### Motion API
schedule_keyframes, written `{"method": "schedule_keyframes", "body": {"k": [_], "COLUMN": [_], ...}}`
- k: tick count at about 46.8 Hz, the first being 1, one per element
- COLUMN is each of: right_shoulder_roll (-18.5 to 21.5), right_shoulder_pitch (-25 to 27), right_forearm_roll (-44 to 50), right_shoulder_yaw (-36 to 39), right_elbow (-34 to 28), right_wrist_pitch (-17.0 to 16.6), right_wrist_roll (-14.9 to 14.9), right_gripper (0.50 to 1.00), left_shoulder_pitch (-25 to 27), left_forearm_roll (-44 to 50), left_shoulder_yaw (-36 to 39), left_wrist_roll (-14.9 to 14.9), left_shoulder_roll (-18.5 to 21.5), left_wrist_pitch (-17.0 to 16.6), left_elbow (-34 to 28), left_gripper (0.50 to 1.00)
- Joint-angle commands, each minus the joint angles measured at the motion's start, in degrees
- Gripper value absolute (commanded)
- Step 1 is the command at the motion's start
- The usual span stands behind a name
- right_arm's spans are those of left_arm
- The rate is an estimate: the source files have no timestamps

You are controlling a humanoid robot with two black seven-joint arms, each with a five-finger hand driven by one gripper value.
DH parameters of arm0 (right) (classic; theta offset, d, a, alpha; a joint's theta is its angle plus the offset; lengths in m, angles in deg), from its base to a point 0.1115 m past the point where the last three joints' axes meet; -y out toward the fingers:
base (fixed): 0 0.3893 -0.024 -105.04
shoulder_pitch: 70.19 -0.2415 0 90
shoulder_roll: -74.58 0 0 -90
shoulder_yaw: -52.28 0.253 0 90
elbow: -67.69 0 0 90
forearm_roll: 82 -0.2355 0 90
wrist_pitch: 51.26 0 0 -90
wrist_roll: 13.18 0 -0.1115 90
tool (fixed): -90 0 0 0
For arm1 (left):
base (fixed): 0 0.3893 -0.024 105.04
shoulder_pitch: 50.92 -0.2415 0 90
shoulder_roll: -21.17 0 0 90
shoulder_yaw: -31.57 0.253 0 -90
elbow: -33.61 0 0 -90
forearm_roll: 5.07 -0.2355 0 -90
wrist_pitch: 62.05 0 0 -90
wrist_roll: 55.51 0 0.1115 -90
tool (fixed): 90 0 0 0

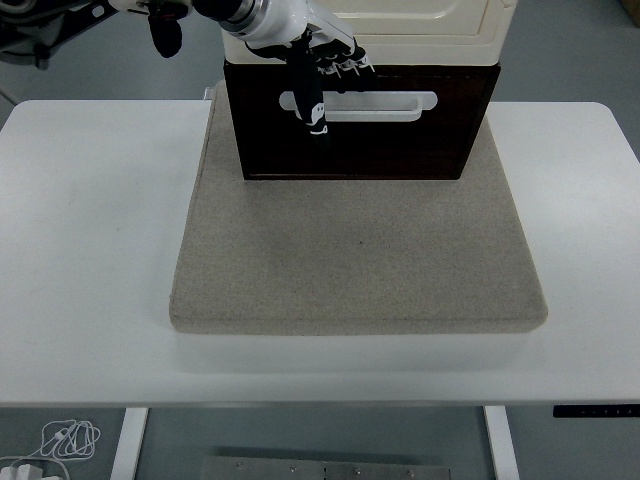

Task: Open the drawer under the combination cabinet

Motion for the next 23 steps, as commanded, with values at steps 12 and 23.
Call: {"method": "schedule_keyframes", "body": {"k": [12,23], "right_shoulder_roll": [0.0,0.0], "right_shoulder_pitch": [-0.01,-0.01], "right_forearm_roll": [0.0,0.0], "right_shoulder_yaw": [0.0,0.0], "right_elbow": [-0.02,0.06], "right_wrist_pitch": [0.0,0.0], "right_wrist_roll": [-0.09,0.0], "right_gripper": [0.926,0.926], "left_shoulder_pitch": [-1.46,-2.51], "left_forearm_roll": [-1.8,-1.8], "left_shoulder_yaw": [-0.18,-0.71], "left_wrist_roll": [-0.23,-0.23], "left_shoulder_roll": [-2.37,-4.04], "left_wrist_pitch": [-1.83,-2.18], "left_elbow": [2.67,4.95], "left_gripper": [1.0,1.0]}}
